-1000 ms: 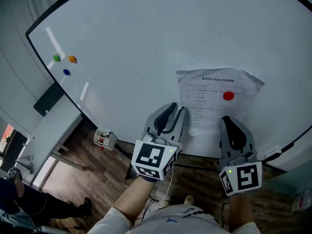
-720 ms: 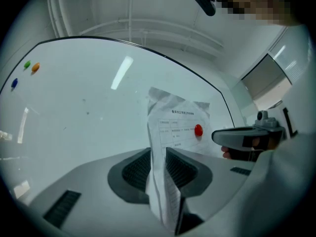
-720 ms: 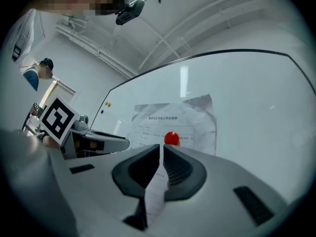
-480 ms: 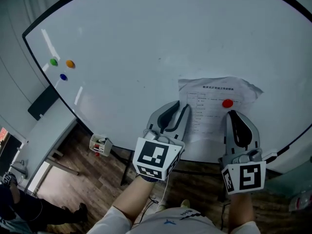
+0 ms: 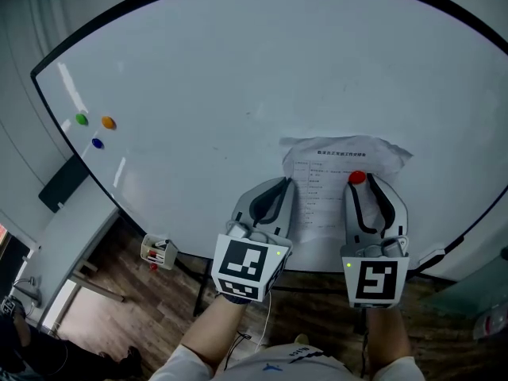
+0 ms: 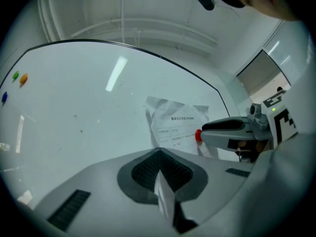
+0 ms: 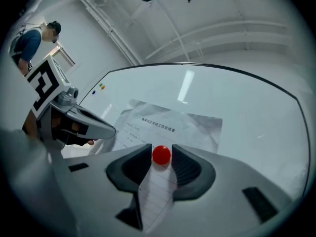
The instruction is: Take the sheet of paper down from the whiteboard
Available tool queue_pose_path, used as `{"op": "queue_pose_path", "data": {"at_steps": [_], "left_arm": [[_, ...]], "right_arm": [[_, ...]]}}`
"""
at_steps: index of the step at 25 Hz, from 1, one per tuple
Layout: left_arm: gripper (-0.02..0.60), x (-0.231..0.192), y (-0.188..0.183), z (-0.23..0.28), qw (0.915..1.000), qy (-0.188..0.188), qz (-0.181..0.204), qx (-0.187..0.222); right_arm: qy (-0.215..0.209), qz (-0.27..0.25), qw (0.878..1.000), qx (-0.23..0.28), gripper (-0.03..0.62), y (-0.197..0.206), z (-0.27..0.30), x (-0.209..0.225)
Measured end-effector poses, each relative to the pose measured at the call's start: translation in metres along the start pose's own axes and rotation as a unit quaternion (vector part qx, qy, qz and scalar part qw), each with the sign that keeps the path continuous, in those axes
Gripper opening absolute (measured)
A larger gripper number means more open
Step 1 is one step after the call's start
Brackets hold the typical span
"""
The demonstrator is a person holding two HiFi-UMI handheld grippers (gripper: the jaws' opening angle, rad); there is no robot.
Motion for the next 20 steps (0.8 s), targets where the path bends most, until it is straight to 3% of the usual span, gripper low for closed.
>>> {"op": "queue_pose_path", "data": {"at_steps": [9,13,20], "left_arm": [[0.014,0.0,0.0,-0.005,0.9999,0.007,-0.005,0.01],[0.014,0.001,-0.002,-0.006,0.9998,0.011,-0.006,0.012],[0.012,0.004,0.002,-0.016,0.9998,0.015,-0.01,0.006]], "right_arm": [[0.032,-0.07,0.996,-0.034,0.126,0.002,0.012,-0.007],[0.038,-0.056,0.997,-0.027,0.127,0.006,0.012,-0.004],[0.005,-0.002,1.0,-0.026,0.127,0.007,0.002,-0.004]]}}
Point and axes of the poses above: the fingertips, and each gripper's own axes: z forward along the fingers, x to its right, y out of its underside, the point moved 8 cm from there along -z, backward along the fingers
